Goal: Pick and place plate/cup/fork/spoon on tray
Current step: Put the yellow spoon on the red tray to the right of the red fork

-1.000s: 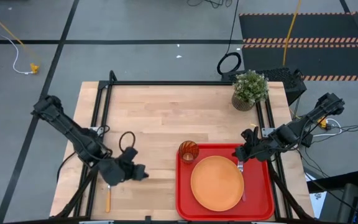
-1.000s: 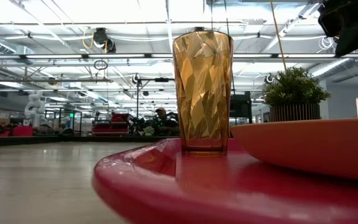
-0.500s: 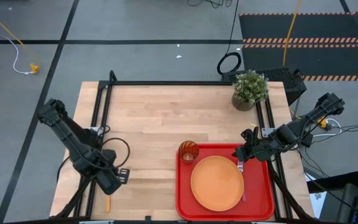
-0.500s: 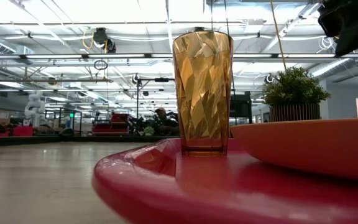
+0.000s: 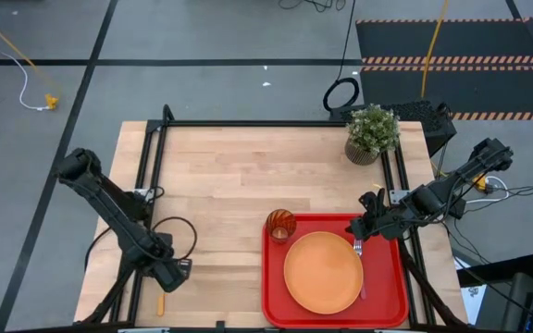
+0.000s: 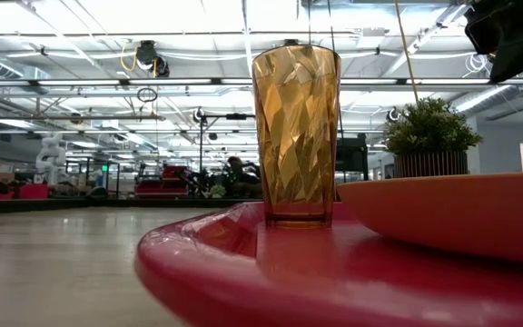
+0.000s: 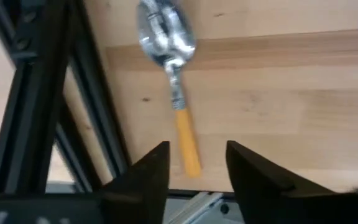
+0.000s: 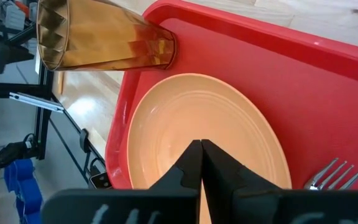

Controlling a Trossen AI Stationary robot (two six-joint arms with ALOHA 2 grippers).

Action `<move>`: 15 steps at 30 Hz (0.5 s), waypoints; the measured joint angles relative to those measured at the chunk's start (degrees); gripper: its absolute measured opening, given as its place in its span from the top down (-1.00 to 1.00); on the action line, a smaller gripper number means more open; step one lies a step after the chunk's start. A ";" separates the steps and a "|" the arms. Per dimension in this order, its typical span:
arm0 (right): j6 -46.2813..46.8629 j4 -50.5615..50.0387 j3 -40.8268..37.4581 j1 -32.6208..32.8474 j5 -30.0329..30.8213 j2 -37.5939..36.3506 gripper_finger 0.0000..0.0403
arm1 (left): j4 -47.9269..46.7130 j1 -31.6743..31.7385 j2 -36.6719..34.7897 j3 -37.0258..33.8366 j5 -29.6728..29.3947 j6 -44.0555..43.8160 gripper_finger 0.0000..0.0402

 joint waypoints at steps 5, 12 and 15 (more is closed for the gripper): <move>0.00 0.00 0.00 0.00 -0.02 0.00 1.00 | 4.06 -0.82 -0.02 -4.55 2.47 -1.64 -0.01; -0.04 0.90 -0.02 0.00 -0.04 0.00 1.00 | 11.10 -1.12 -0.05 -11.65 3.18 -2.21 -0.05; -0.02 0.90 -0.04 0.00 -0.10 0.00 1.00 | 13.73 -1.11 -0.04 -13.80 3.22 -2.52 -0.05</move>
